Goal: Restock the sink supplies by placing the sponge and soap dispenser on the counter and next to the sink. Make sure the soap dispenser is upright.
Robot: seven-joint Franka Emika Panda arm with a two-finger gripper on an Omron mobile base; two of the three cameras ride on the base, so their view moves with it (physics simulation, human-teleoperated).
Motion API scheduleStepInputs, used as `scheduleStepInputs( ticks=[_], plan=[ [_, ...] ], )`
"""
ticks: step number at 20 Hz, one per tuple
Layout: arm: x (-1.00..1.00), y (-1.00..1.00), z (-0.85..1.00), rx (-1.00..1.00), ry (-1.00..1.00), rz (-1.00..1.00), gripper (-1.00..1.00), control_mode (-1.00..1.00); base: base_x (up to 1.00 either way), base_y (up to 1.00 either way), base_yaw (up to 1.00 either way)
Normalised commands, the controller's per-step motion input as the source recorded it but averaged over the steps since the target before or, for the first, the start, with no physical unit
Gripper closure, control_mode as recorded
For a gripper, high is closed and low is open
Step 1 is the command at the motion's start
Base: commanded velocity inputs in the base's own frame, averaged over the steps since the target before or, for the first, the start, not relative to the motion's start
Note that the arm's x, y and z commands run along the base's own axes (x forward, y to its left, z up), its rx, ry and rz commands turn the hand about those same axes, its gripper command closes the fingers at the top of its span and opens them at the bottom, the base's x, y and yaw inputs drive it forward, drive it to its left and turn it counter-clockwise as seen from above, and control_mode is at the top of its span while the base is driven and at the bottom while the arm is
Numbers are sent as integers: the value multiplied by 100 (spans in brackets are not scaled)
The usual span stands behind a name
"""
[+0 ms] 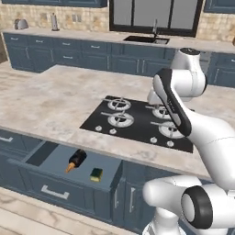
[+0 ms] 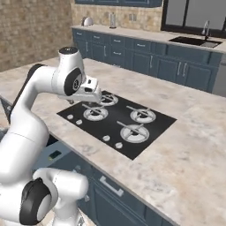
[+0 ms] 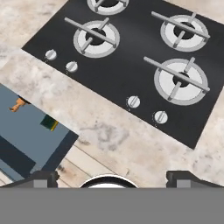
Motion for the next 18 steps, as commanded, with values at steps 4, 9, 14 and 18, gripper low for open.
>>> scheduleStepInputs(
  ticks=[4,9,14,18],
  plan=[
    [0,0,0,0,0,0,-100,100,-4,0,39],
    [0,0,0,0,0,0,-100,100,37,0,18],
    [0,0,0,0,0,0,-100,100,9,0,13],
    [0,0,0,0,0,0,-100,100,42,2,6]
  ],
)
